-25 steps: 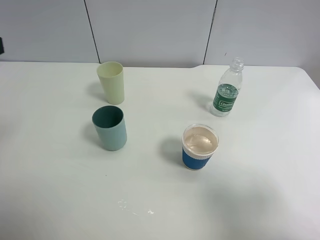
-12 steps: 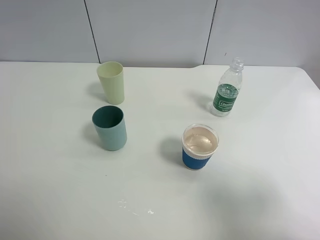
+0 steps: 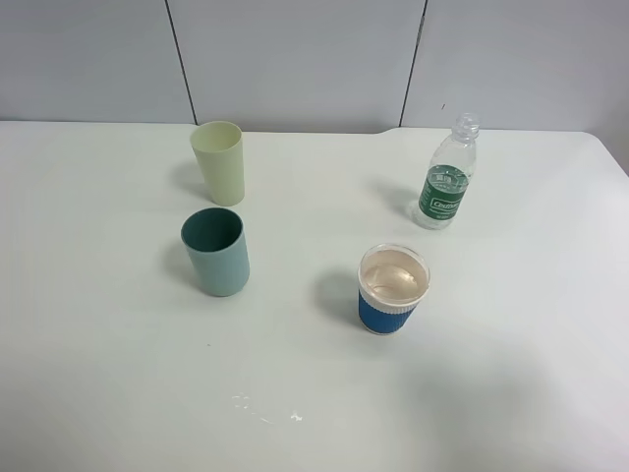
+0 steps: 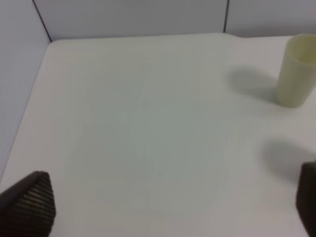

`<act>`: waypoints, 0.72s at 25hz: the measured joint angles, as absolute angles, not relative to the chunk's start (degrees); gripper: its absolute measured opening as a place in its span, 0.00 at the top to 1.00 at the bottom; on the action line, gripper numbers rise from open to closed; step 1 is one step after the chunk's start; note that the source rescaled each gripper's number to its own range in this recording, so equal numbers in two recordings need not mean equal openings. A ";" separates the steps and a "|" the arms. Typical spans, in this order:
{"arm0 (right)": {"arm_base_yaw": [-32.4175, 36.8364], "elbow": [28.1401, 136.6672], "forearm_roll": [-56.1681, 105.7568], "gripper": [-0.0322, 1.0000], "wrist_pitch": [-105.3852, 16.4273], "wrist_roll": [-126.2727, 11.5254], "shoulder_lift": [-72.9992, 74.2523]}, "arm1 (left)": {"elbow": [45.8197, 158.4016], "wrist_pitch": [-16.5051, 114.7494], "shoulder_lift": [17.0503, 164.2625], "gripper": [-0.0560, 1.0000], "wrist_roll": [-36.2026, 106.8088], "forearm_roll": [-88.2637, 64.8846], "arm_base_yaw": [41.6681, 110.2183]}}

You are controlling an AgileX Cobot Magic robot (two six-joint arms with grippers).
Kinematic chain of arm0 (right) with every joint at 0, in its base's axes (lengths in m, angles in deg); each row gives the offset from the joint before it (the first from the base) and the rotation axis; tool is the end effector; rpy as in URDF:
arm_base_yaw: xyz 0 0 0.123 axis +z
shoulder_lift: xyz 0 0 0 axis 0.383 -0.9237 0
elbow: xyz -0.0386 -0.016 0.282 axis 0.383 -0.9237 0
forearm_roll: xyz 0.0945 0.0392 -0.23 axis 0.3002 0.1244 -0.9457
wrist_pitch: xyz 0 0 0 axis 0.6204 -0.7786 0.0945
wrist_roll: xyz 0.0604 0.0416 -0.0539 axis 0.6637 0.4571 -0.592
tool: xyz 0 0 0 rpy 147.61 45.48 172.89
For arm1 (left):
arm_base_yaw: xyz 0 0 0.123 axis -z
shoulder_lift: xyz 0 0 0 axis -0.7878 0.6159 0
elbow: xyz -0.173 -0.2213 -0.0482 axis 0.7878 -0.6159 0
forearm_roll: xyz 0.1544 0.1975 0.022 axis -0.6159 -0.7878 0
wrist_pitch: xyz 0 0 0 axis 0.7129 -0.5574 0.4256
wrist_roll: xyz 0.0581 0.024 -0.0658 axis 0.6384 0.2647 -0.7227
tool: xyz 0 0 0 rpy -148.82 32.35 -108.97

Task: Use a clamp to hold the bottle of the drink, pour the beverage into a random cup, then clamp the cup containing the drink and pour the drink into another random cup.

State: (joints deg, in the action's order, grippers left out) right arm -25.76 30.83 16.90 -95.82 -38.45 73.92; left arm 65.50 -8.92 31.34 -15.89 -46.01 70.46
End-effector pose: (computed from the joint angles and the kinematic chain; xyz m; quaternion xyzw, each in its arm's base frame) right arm -0.0049 0.0003 0.2774 -0.0052 0.8517 -0.0328 0.5230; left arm 0.0163 0.0246 0.3488 0.0003 0.8421 0.0163 0.5391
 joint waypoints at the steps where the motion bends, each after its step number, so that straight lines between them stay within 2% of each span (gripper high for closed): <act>1: -25.76 30.83 16.90 0.00 -95.82 -38.45 73.92 | 65.50 -9.49 30.94 0.02 -16.11 -46.06 70.46; 18: -25.76 30.83 16.90 0.00 -95.82 -38.45 73.92 | 65.50 -11.65 28.86 0.02 -16.31 -48.52 70.46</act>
